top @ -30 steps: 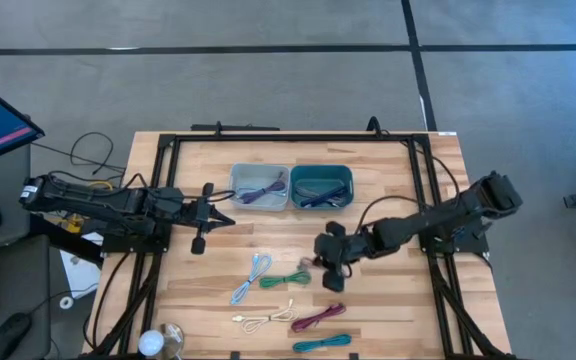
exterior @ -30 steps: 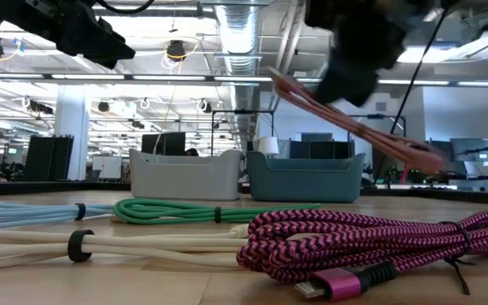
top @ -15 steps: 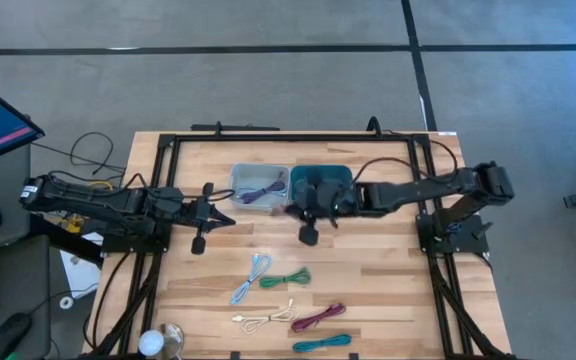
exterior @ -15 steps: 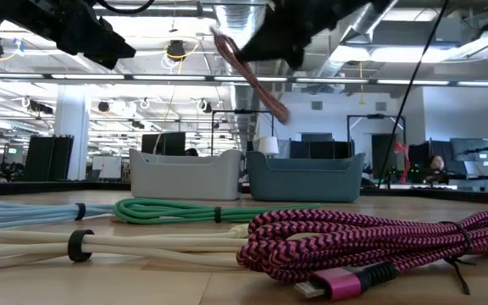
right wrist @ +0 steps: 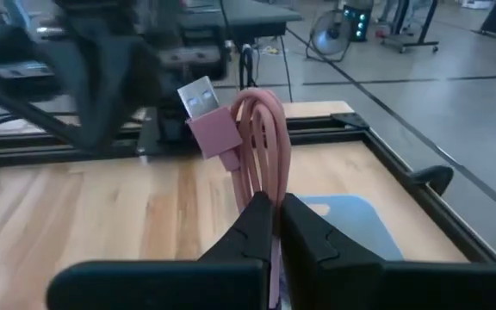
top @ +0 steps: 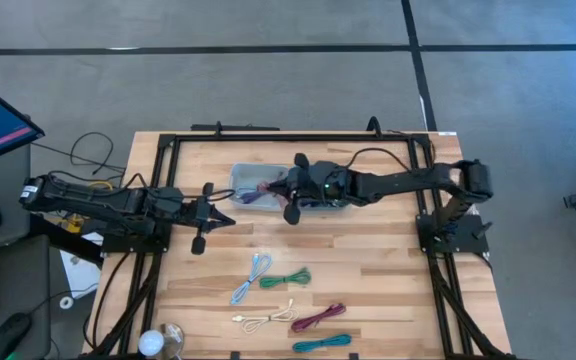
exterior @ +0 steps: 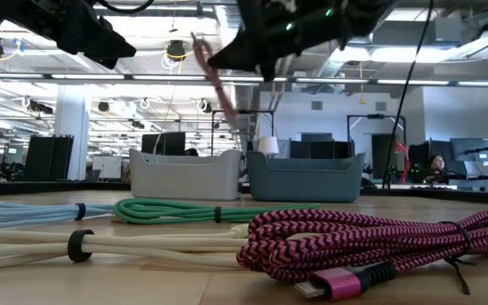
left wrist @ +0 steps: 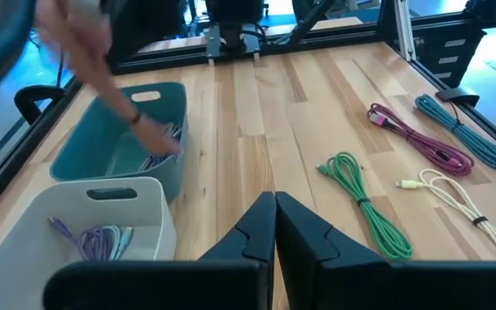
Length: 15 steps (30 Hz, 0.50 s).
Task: Pick & Place USB Port
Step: Put the pink charger cable into the white bin
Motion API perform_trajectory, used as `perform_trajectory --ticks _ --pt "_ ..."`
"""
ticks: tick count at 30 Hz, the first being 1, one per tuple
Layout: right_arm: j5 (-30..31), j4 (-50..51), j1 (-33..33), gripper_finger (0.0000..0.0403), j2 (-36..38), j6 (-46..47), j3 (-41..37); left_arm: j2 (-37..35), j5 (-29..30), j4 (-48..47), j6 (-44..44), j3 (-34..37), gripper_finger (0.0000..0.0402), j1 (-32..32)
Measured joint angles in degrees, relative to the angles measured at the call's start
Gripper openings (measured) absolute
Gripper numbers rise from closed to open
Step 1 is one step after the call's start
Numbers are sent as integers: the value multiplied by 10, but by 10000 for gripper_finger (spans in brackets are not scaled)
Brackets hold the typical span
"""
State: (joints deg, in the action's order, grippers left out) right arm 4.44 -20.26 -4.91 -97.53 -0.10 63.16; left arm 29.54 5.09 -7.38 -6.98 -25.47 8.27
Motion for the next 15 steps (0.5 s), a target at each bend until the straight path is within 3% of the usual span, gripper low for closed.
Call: perform_trajectory --ticks 8,15 --pt "-1 -17 -33 0 -103 -3 83 0 0 1 0 0 11 0" --pt "-7 59 -53 0 -191 -3 185 0 0 1 0 0 11 0"
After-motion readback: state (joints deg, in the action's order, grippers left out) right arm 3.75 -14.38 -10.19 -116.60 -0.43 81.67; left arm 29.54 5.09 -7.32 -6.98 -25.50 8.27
